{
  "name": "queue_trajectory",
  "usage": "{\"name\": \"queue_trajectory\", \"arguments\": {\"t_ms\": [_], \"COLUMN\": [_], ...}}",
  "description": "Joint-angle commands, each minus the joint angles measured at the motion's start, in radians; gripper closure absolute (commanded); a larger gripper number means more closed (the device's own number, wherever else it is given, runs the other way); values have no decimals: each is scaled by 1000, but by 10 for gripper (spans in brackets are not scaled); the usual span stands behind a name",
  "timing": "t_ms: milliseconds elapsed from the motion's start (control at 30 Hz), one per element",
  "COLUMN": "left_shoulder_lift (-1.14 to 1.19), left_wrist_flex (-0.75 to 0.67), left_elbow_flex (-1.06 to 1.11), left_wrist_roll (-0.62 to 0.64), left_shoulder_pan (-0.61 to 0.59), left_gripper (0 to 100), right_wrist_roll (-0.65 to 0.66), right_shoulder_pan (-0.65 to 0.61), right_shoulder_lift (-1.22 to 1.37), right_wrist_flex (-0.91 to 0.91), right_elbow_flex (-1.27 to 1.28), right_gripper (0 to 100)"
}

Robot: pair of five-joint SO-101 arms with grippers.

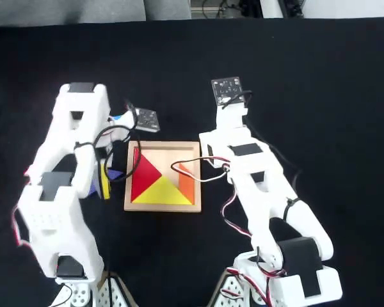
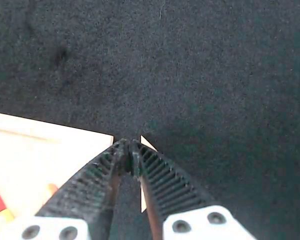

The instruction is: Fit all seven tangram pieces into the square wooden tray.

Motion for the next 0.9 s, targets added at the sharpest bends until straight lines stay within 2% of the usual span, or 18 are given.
{"name": "queue_trajectory", "arguments": {"t_ms": [0, 67, 133, 233, 300, 433, 600, 867], "left_shoulder_lift": [-183, -230, -278, -336, -382, -503, -646, -712], "left_wrist_flex": [-26, -44, -140, -411, -543, -695, -941, -956], "left_elbow_flex": [97, 168, 259, 386, 479, 680, 875, 926], "left_wrist_roll": [-17, -17, 32, 287, 411, 437, 473, 482], "left_shoulder_pan": [-36, -35, -36, -47, -48, -10, -27, -76], "left_gripper": [672, 672, 672, 672, 672, 672, 672, 671], "right_wrist_roll": [12, 12, 12, 12, 12, 12, 12, 12], "right_shoulder_pan": [12, 12, 11, 11, 11, 11, 11, 11], "right_shoulder_lift": [-2, -2, -2, -4, -4, -4, -4, 1], "right_wrist_flex": [-15, -14, -14, -12, -12, -12, -12, -12], "right_elbow_flex": [-54, -54, -54, -54, -54, -54, -54, -54], "right_gripper": [987, 987, 987, 987, 987, 987, 987, 987]}}
